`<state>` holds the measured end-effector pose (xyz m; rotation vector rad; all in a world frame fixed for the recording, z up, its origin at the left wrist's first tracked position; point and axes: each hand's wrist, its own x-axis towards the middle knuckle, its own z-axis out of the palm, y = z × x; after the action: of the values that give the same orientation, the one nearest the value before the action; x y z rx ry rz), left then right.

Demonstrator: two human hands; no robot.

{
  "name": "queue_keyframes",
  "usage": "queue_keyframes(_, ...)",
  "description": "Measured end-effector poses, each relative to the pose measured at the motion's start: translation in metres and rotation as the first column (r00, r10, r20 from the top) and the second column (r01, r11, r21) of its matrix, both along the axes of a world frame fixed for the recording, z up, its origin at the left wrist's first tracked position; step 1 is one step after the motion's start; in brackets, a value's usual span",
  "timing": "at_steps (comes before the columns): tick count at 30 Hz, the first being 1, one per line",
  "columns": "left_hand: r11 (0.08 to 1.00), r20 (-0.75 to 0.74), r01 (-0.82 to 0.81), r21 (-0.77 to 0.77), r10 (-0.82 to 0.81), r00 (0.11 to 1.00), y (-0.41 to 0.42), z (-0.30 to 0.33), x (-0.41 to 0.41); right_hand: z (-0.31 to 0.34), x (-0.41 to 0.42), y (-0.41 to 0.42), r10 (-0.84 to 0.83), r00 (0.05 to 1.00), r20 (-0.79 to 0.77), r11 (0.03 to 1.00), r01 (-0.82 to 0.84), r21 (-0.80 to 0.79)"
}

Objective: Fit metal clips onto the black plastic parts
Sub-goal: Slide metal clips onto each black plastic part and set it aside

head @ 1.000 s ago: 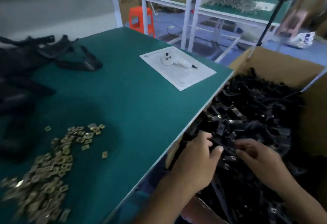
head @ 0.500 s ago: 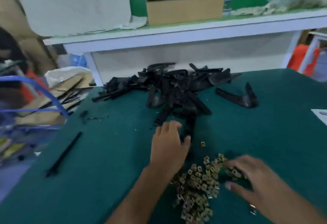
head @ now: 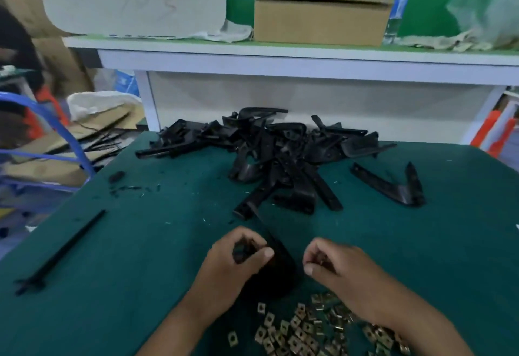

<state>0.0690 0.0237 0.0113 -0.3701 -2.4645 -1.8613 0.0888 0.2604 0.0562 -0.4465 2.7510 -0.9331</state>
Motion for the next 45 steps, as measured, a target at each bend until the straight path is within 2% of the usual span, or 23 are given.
queue_keyframes(1,0.988,0.045,0.056,0.141,-0.063,0.997,-0.001,0.002,0.001,-0.001,-0.001,-0.004,-0.025,0.999,-0.027,0.997,0.023,-0.073)
queue_keyframes(2,0.973,0.054,0.093,0.213,-0.106,0.993,-0.001,0.003,0.001,-0.003,-0.002,-0.008,-0.058,0.997,-0.056,0.988,0.049,-0.146)
queue_keyframes(3,0.97,0.034,0.103,0.219,-0.113,0.993,0.0,0.004,0.0,-0.006,-0.001,-0.012,-0.094,0.992,-0.078,0.975,0.076,-0.21)
queue_keyframes(7,0.999,-0.155,-0.012,0.03,0.017,0.988,0.006,0.001,0.002,-0.021,0.006,-0.026,-0.27,0.928,-0.257,0.895,0.143,-0.422)
queue_keyframes(9,0.995,-0.293,-0.101,-0.018,0.091,0.952,0.007,0.001,0.006,-0.028,0.009,-0.03,-0.328,0.877,-0.351,0.878,0.147,-0.455)
queue_keyframes(12,0.963,-0.473,-0.268,-0.014,0.23,0.85,0.009,0.004,0.011,-0.036,0.012,-0.034,-0.352,0.83,-0.432,0.877,0.132,-0.462)
queue_keyframes(16,0.935,-0.508,-0.354,0.019,0.314,0.802,0.011,0.007,0.016,-0.031,0.015,-0.037,-0.389,0.793,-0.469,0.865,0.138,-0.483)
queue_keyframes(20,0.938,-0.554,-0.344,0.034,0.305,0.775,0.015,0.003,0.016,-0.024,0.017,-0.038,-0.441,0.809,-0.389,0.793,0.148,-0.591)
queue_keyframes(23,0.938,-0.49,-0.346,0.022,0.311,0.814,0.018,-0.001,0.015,-0.021,0.018,-0.037,-0.411,0.857,-0.311,0.749,0.123,-0.652)
queue_keyframes(25,0.945,-0.439,-0.328,0.004,0.297,0.848,0.018,-0.004,0.015,-0.02,0.017,-0.036,-0.382,0.881,-0.28,0.74,0.11,-0.663)
queue_keyframes(29,0.963,-0.447,-0.264,-0.046,0.217,0.868,0.02,-0.005,0.013,-0.021,0.016,-0.036,-0.342,0.915,-0.213,0.707,0.102,-0.699)
queue_keyframes(38,0.991,-0.342,-0.134,0.025,0.135,0.93,0.025,-0.01,0.013,-0.021,0.012,-0.035,-0.281,0.955,-0.096,0.61,0.101,-0.786)
queue_keyframes(42,0.994,-0.353,-0.108,0.027,0.11,0.929,0.025,-0.011,0.014,-0.021,0.011,-0.033,-0.283,0.959,-0.028,0.561,0.142,-0.816)
queue_keyframes(45,0.993,-0.354,-0.112,0.024,0.113,0.928,0.024,-0.011,0.014,-0.022,0.01,-0.032,-0.301,0.954,-0.017,0.575,0.167,-0.801)
